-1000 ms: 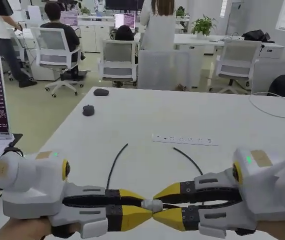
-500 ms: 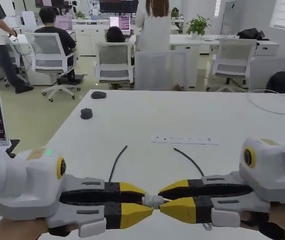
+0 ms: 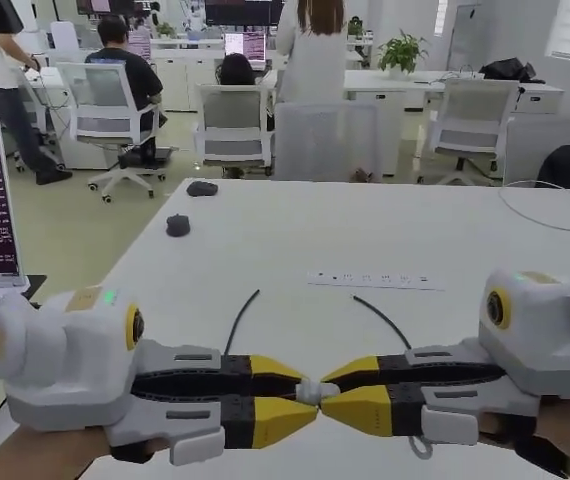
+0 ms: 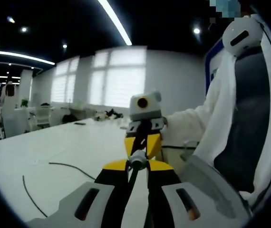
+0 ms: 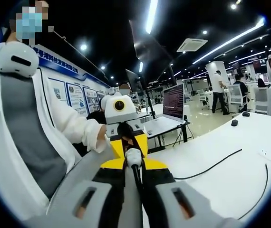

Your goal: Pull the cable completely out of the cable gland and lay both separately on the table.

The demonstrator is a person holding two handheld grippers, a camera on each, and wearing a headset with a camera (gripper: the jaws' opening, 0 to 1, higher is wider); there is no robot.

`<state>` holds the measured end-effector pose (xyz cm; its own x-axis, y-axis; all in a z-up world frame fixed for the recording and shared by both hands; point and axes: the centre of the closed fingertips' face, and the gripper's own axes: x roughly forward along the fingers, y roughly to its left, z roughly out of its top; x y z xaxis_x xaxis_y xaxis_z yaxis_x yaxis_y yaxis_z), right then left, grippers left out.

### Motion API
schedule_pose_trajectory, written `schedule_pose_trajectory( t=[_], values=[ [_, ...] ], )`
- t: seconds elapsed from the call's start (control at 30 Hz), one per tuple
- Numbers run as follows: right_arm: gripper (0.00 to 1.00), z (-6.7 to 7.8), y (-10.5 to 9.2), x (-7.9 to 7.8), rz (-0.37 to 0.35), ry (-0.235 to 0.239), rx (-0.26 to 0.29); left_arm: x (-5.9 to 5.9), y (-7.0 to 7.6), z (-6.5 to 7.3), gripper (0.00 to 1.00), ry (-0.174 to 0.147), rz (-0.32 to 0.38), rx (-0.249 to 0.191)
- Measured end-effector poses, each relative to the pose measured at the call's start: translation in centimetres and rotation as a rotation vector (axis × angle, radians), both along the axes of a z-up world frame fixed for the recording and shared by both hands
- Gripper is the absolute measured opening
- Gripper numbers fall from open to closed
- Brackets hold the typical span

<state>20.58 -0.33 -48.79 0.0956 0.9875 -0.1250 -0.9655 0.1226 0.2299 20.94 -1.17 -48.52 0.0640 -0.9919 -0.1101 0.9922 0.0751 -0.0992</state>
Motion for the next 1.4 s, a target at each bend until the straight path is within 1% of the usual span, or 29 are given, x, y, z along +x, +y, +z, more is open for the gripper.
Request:
schedule_pose_trajectory(
  t=[0.07,0.2,0.23,0.27,0.33,0.37,0.4,0.43,0.57,0.6,0.63,0.67,0.7,0.77,0.8,0.87,0.9,0.93,0.97,1.0,1.07,1.13,1.17,1.2,1.27,1.3,1.33,1.37,1.4],
  values=[
    [0.10,0.1,0.1,-0.1,0.000,-0.009,-0.003,0.0,0.0,0.0,0.14,0.010,0.001,0.000],
    [0.09,0.5,0.1,-0.1,0.003,-0.014,0.015,0.3,0.3,0.5,0.14,0.071,0.001,-0.037],
    [0.09,0.6,0.2,-0.2,0.008,-0.032,0.012,0.3,0.4,0.5,0.14,0.083,-0.003,-0.039],
    [0.09,0.6,0.2,-0.2,0.013,-0.067,-0.003,0.2,0.4,0.5,0.14,0.117,-0.002,-0.043],
    [0.09,0.8,0.4,-0.4,0.012,-0.068,-0.004,0.3,0.6,0.5,0.14,0.125,-0.010,-0.051],
    [0.09,1.0,0.4,-0.4,0.013,-0.075,-0.003,0.2,0.7,0.8,0.13,0.168,-0.017,-0.072],
    [0.09,1.2,0.5,-0.4,0.012,-0.088,-0.001,0.2,0.8,0.9,0.13,0.181,-0.019,-0.084],
    [0.09,1.2,0.5,-0.5,0.013,-0.095,-0.005,0.2,0.9,0.8,0.13,0.206,-0.022,-0.089],
    [0.08,1.3,0.5,-0.5,0.014,-0.165,-0.019,0.4,1.0,0.6,0.13,0.269,-0.035,-0.107],
    [0.08,1.3,0.6,-0.5,0.016,-0.193,-0.025,0.4,1.1,0.5,0.13,0.284,-0.040,-0.107],
    [0.08,1.0,0.5,-0.3,0.030,-0.281,-0.048,0.0,1.2,0.4,0.13,0.362,-0.046,-0.103],
    [0.08,0.9,0.7,-0.3,0.028,-0.287,-0.056,0.2,1.2,0.5,0.13,0.368,-0.050,-0.117],
    [0.08,0.8,0.8,-0.4,0.026,-0.267,-0.051,0.3,1.3,0.5,0.13,0.358,-0.048,-0.118],
    [0.08,0.7,0.9,-0.2,0.029,-0.307,-0.056,0.2,1.4,0.6,0.13,0.364,-0.043,-0.127],
    [0.08,0.6,1.0,-0.1,0.037,-0.360,-0.062,0.2,1.5,0.5,0.13,0.379,-0.045,-0.129],
    [0.09,0.4,1.1,-0.2,0.041,-0.371,-0.067,0.2,1.5,0.5,0.13,0.373,-0.043,-0.129],
    [0.09,0.5,1.1,-0.1,0.046,-0.416,-0.072,0.3,1.5,0.4,0.13,0.376,-0.041,-0.129],
    [0.09,0.4,1.2,-0.1,0.048,-0.430,-0.073,0.3,1.5,0.4,0.13,0.376,-0.041,-0.129],
    [0.09,0.4,1.3,0.1,0.043,-0.473,-0.083,0.4,1.6,0.4,0.13,0.372,-0.036,-0.131],
    [0.09,0.4,1.3,0.1,0.046,-0.488,-0.086,0.5,1.6,0.3,0.13,0.377,-0.035,-0.132],
    [0.10,0.4,1.4,0.1,0.051,-0.537,-0.093,0.5,1.6,0.3,0.13,0.380,-0.035,-0.134],
    [0.10,0.3,1.5,0.2,0.049,-0.619,-0.107,0.6,1.6,0.2,0.13,0.381,-0.028,-0.135],
    [0.10,0.3,1.6,0.0,0.050,-0.587,-0.096,0.5,1.6,0.1,0.13,0.373,-0.033,-0.126],
    [0.11,0.2,1.5,0.0,0.052,-0.572,-0.098,0.4,1.5,0.1,0.13,0.369,-0.033,-0.122],
    [0.11,0.2,1.5,0.3,0.033,-0.587,-0.092,0.6,1.5,0.1,0.13,0.351,-0.019,-0.124],
    [0.12,0.3,1.5,0.4,0.020,-0.556,-0.084,0.6,1.5,0.1,0.13,0.344,-0.018,-0.123],
    [0.12,0.2,1.4,0.3,0.015,-0.455,-0.075,0.6,1.5,0.1,0.13,0.330,-0.014,-0.120],
    [0.13,0.1,1.3,0.4,0.017,-0.407,-0.082,0.6,1.4,0.0,0.14,0.316,-0.011,-0.118],
    [0.16,0.1,1.3,0.6,0.011,-0.370,-0.072,0.6,1.4,0.1,0.14,0.302,-0.006,-0.118]
  ],
)
